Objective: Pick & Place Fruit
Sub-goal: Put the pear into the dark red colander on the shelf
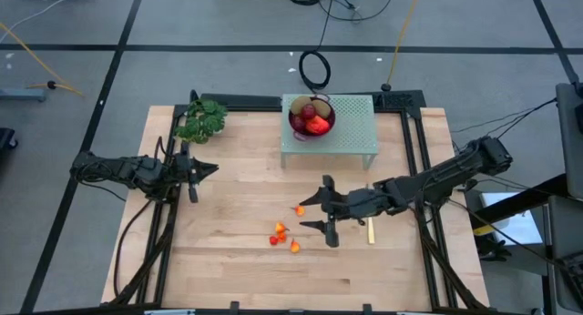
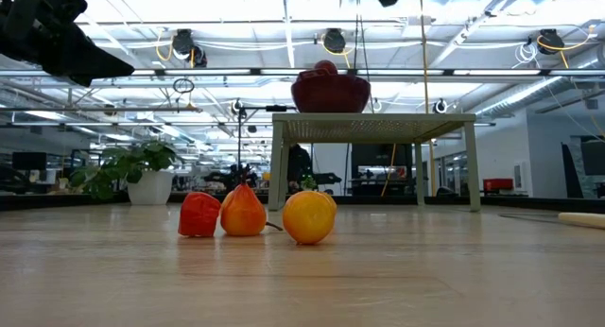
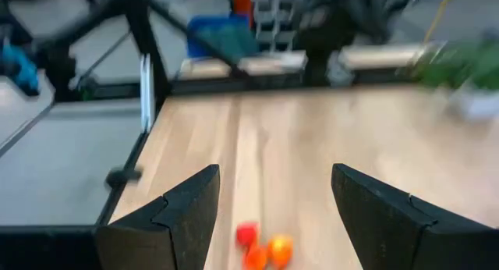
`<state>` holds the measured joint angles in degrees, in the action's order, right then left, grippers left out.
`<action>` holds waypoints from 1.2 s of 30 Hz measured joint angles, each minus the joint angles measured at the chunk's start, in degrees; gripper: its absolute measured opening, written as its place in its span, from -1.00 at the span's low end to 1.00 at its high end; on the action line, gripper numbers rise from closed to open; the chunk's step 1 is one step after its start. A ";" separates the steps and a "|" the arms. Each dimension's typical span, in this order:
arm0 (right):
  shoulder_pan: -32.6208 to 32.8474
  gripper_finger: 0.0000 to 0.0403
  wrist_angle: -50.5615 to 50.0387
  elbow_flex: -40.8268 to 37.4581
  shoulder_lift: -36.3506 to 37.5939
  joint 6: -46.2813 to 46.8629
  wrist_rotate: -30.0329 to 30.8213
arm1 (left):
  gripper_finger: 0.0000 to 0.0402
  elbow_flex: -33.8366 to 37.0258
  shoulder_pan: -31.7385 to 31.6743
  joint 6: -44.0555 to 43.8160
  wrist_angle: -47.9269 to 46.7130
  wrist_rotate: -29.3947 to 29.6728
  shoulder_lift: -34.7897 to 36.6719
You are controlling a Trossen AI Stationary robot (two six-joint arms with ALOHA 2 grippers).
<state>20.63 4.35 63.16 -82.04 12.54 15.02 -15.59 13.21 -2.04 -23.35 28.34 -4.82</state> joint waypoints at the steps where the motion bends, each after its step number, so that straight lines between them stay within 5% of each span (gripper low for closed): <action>1: -0.22 0.20 -0.56 0.00 -0.85 0.63 -0.85 | -0.84 0.00 0.00 0.00 0.01 0.01 0.02; 13: -4.56 0.20 -4.94 -0.04 -10.23 3.30 -7.65 | -0.84 0.00 0.00 0.07 -0.01 0.02 0.00; 36: -8.99 0.20 -5.89 -0.02 -23.01 3.23 -7.63 | -0.84 0.00 0.00 0.35 -0.14 0.07 0.00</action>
<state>11.64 -1.54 63.13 -105.05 15.76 7.39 -15.59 13.21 -1.69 -23.49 28.40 -4.82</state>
